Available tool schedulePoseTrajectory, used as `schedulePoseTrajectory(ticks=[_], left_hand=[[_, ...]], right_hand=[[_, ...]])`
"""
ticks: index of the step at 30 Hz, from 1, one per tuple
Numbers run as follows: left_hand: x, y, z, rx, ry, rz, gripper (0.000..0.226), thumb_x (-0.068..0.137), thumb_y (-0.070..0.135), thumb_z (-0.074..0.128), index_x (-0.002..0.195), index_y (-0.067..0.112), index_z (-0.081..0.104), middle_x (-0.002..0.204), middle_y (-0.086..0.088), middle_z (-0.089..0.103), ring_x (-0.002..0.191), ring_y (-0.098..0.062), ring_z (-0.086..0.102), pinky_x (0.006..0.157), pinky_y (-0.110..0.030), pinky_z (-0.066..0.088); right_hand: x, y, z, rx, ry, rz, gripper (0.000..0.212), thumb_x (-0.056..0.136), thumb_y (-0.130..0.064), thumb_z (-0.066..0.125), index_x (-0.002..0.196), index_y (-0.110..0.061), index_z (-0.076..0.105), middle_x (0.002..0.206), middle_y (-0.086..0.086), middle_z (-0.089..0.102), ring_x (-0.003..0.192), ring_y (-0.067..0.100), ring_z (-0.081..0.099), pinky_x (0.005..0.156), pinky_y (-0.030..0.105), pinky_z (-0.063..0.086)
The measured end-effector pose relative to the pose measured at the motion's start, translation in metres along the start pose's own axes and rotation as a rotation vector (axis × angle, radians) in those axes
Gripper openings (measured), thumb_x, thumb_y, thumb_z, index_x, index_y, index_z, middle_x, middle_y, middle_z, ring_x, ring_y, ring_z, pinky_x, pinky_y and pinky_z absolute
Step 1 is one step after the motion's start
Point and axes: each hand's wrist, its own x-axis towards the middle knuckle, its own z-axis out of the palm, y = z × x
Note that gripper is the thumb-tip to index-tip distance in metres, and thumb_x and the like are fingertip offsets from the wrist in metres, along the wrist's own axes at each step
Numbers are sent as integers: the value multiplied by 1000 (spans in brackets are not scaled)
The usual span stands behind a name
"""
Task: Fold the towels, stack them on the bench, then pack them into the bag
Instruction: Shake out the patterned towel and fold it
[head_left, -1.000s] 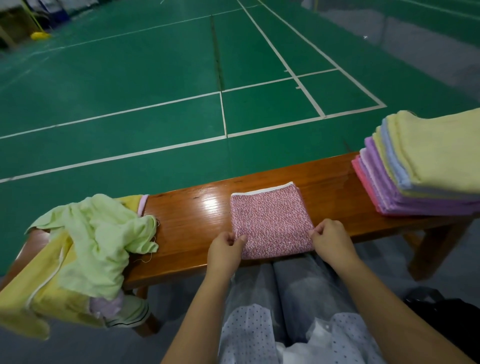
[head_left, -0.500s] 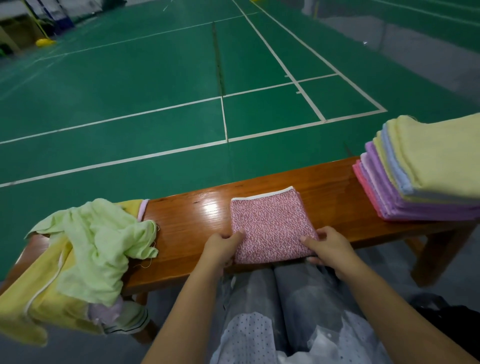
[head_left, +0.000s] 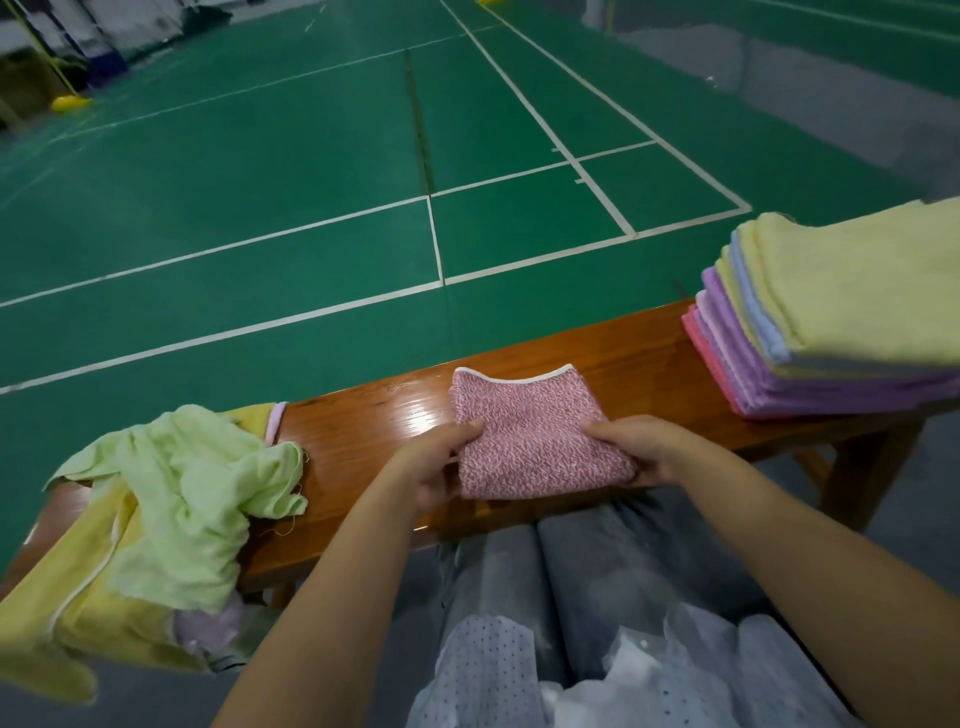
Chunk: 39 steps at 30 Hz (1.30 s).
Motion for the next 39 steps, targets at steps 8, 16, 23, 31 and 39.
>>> schedulePoseTrajectory(ticks=[8,16,23,31,39], left_hand=[[-16,7,5,-90,-14,174,37,83,15,70,118,9,60,112,-14,69,101,-32,67,81,-42,57],[-50,38,29,-25,-145,429,33,86,12,63,118,5,57,103,-12,68,87,-25,69,76,-33,58],[-79,86,77,69,-248,612,27,82,15,67,104,4,54,95,-12,67,78,-22,70,64,-31,56],[-93,120,121,0,-267,730,33,73,16,67,101,6,52,88,-9,66,68,-20,68,59,-32,55],[-61,121,207,135,-290,591,18,93,10,54,79,9,44,82,-11,53,73,-23,59,64,-32,53]], right_hand=[[-21,-19,-15,34,-51,-257,37,81,-11,70,115,-8,54,109,14,65,96,28,65,79,40,54],[-45,-39,-39,258,-178,-187,31,87,-22,63,114,-6,60,109,14,66,97,28,64,74,39,52],[-69,-57,-61,231,-204,-175,45,84,-39,65,118,-10,62,113,16,67,106,33,63,93,46,50],[-121,-99,-115,198,-40,-478,16,90,-15,60,100,-5,55,91,11,65,74,21,67,61,33,53],[-148,-123,-219,49,267,-626,16,88,-8,62,100,-10,52,96,11,59,79,22,61,66,32,50]])
